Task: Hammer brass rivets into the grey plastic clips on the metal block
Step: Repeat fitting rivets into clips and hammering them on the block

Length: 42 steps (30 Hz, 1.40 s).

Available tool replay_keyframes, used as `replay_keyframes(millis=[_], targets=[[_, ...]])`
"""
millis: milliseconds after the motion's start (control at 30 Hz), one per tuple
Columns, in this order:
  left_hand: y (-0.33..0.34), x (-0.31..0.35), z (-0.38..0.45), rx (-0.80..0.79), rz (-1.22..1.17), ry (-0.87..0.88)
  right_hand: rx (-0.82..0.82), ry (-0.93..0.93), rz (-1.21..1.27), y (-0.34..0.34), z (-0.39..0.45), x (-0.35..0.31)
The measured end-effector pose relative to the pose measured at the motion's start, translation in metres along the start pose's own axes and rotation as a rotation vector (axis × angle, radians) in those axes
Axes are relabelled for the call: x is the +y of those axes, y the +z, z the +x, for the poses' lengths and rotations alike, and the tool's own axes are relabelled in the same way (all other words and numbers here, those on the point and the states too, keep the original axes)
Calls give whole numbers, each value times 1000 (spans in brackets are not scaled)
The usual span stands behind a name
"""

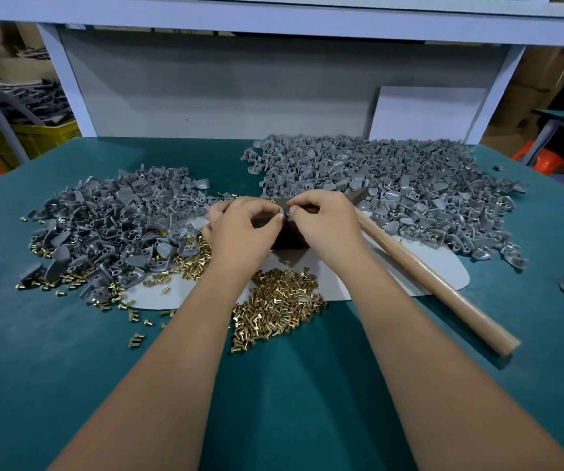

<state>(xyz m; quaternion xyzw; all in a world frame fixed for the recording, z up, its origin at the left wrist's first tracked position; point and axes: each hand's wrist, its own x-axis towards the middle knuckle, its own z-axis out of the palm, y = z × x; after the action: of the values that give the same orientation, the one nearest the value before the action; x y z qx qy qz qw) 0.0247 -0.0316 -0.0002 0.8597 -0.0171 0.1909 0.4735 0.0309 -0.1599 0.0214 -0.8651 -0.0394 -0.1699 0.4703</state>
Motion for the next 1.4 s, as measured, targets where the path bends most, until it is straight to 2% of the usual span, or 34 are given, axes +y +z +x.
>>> replay_keyframes(millis=[367,567,967,1233,1400], targets=[[2,0,1,4,26,-12,48,-69,-170,4,1,-2],[1,4,0,-8,70,-37,-16,-119,-293,0,5,-5],[1,6,-1,-3,57,-14,-43,10,-208,-4,10,-9],[1,3,-1,1,79,-1,-28,-38,-35,-7,5,0],[1,2,-1,1,54,-1,-11,6,111,-10,4,5]])
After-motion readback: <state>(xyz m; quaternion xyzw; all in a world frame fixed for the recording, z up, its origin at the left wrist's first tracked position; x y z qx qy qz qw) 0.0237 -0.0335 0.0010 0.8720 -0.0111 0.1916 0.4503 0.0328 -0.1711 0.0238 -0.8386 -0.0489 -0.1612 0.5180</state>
